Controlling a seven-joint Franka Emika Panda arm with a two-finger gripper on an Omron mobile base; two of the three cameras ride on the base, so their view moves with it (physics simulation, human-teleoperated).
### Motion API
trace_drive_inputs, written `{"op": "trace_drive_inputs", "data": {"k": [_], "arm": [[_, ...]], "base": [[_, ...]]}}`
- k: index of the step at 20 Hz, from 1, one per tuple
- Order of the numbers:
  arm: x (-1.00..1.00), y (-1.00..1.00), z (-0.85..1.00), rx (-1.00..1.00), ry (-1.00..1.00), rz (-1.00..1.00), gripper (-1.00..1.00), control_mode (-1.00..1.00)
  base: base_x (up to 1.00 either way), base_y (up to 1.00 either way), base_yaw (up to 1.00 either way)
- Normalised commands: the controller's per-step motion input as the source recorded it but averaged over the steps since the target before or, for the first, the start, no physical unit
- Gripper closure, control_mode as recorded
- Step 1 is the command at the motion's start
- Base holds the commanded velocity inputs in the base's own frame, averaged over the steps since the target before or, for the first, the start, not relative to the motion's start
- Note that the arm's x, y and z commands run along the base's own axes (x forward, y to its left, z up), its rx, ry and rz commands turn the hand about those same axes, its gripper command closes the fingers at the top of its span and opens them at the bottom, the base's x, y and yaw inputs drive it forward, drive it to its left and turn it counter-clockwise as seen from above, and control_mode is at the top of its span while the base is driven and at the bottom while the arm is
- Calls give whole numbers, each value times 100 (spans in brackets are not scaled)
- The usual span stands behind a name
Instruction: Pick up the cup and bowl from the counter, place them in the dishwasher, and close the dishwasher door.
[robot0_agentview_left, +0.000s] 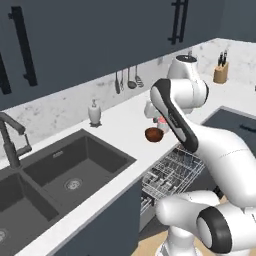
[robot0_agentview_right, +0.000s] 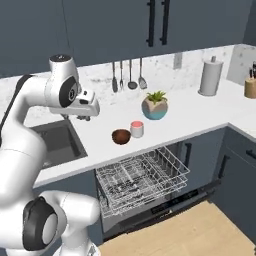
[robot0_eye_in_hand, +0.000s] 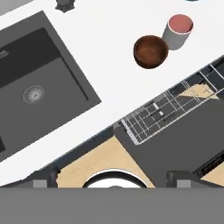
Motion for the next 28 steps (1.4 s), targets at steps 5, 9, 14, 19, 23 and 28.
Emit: {"op": "trace_drive_inputs", "data": {"k": [5, 9, 14, 19, 23, 28], "arm": [[0, 0, 0, 0, 0, 0, -100, 100], [0, 0, 0, 0, 0, 0, -100, 100], [16, 5, -2, 0, 9, -10, -100, -100], [35, -1, -22, 1, 11, -11, -100, -100], [81, -18, -42, 0, 11, -7, -100, -100], [79, 0, -59, 0, 7, 0, -100, -100]], "base": [[31, 24, -55], [44, 19, -42], [29, 17, -23], [0, 0, 0], [0, 0, 0], [0, 0, 0]]}}
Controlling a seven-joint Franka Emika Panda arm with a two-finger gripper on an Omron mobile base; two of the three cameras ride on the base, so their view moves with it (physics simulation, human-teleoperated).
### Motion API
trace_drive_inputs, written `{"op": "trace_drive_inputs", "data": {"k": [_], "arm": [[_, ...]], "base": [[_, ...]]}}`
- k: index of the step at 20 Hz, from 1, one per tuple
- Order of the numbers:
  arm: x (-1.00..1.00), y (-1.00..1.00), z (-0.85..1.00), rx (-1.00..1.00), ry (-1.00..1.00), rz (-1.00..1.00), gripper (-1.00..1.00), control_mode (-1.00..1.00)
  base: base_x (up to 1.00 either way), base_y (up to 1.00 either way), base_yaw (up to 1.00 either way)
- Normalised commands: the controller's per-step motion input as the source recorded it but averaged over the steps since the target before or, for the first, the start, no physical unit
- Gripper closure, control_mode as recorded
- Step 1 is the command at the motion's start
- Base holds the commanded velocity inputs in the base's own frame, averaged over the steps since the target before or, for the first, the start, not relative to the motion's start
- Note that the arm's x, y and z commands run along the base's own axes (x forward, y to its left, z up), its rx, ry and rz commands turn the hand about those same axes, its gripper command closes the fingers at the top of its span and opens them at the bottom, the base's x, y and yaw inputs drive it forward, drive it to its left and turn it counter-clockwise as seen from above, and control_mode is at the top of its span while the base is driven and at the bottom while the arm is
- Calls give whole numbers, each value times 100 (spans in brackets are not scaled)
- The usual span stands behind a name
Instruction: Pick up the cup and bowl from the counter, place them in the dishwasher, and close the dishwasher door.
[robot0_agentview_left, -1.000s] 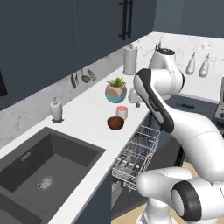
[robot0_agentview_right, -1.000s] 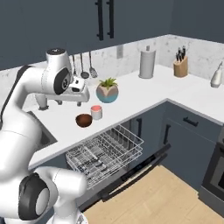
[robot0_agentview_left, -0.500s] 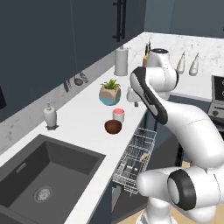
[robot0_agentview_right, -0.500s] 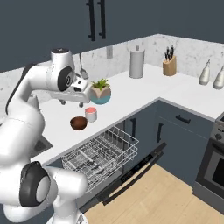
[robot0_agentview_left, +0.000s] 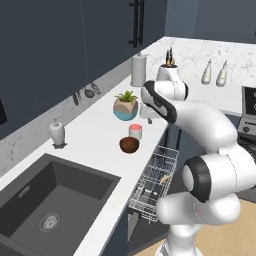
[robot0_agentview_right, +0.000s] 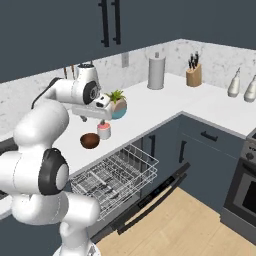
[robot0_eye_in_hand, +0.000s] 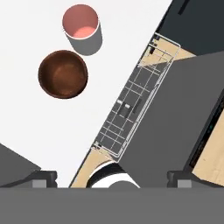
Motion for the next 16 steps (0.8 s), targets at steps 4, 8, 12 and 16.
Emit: {"op": "trace_drive_inputs", "data": {"k": [4, 8, 12, 16], "arm": [[53, 0, -73, 0, 0, 0, -100, -100], [44, 7, -70, 1, 0, 0, -100, -100], [43, 15, -63, 6, 0, 0, -100, -100], [41, 29, -54, 5, 0, 0, -100, -100]], "base": [[0, 0, 0], [0, 0, 0], [0, 0, 0], [0, 0, 0]]}}
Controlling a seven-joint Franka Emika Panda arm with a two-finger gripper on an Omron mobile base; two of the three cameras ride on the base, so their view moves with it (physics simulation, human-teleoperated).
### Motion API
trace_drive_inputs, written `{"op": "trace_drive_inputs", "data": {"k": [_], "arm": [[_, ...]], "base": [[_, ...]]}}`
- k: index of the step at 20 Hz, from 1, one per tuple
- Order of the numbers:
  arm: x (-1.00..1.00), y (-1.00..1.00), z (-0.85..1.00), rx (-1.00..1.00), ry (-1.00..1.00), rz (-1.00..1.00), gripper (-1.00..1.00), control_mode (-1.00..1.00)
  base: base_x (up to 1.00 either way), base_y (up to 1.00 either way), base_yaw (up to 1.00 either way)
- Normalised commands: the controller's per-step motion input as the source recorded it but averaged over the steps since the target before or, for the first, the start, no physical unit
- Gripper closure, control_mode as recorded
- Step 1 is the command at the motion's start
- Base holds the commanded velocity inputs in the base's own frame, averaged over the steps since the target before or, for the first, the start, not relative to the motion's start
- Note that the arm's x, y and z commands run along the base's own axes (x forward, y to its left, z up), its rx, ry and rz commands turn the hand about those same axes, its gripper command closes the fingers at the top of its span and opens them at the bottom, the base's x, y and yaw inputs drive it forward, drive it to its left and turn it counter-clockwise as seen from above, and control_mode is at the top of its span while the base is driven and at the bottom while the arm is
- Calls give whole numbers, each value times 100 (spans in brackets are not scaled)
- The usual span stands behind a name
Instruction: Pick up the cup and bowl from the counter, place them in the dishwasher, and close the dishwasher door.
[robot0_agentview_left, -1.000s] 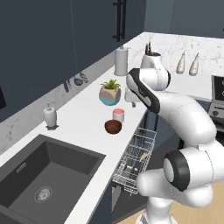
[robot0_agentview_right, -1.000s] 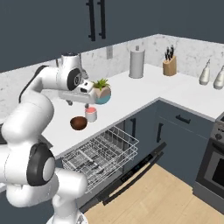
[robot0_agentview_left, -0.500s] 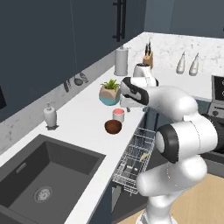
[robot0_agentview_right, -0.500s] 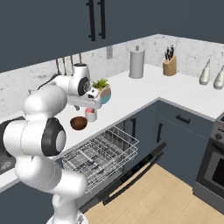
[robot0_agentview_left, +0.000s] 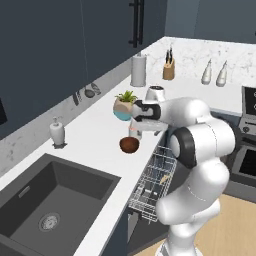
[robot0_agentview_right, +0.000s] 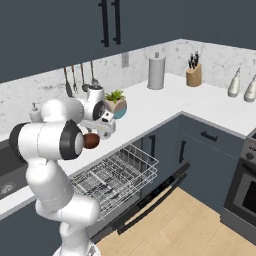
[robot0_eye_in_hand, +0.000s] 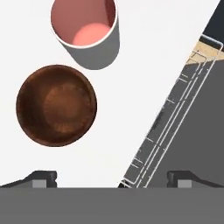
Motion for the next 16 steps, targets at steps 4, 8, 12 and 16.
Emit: {"op": "trace_drive_inputs", "data": {"k": [4, 8, 12, 16], "arm": [[51, 31, -55, 1, 3, 0, -100, -100], [41, 9, -47, 0, 1, 0, -100, -100], [27, 1, -41, 0, 0, 0, -100, -100], [24, 3, -39, 0, 0, 0, -100, -100]], "base": [[0, 0, 0], [0, 0, 0], [0, 0, 0], [0, 0, 0]]}}
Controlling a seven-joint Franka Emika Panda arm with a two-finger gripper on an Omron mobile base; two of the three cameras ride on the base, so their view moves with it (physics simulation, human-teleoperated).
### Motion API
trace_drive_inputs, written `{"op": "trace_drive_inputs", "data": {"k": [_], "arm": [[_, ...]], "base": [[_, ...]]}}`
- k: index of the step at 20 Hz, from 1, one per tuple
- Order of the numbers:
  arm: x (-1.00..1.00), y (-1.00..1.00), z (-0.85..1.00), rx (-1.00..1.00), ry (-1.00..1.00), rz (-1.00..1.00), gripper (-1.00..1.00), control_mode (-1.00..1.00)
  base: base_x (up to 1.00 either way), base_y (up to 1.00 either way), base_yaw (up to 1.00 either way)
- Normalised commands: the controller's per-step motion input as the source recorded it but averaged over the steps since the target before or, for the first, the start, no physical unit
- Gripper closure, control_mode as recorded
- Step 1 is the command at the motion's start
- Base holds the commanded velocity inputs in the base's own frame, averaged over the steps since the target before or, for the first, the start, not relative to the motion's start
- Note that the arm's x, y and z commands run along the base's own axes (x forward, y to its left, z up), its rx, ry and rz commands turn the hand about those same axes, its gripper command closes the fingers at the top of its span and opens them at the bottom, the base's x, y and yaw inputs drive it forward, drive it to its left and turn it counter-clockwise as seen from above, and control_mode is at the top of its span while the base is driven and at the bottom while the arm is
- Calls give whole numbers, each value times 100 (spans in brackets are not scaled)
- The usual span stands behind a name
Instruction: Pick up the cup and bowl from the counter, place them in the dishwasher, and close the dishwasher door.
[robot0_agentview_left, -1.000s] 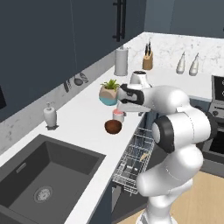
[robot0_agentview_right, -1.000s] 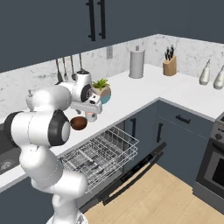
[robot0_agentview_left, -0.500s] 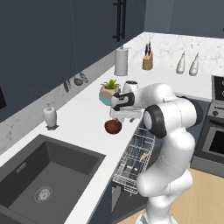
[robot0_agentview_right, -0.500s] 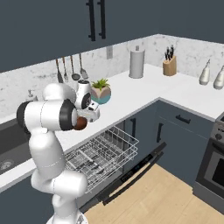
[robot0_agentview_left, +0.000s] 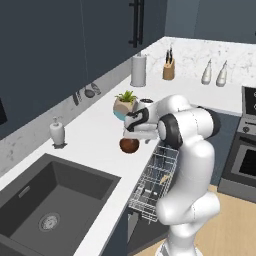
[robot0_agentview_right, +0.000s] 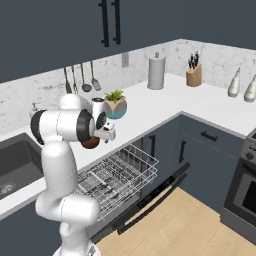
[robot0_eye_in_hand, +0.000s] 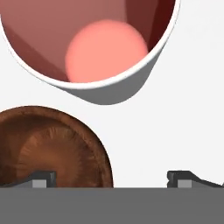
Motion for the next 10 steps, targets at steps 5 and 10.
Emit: {"op": "trace_drive_inputs", "data": {"k": [5, 10], "arm": [[9, 7, -33, 0, 0, -1, -100, -100], [0, 2, -27, 0, 0, -5, 100, -100]], "base": [[0, 0, 0], [0, 0, 0]]}}
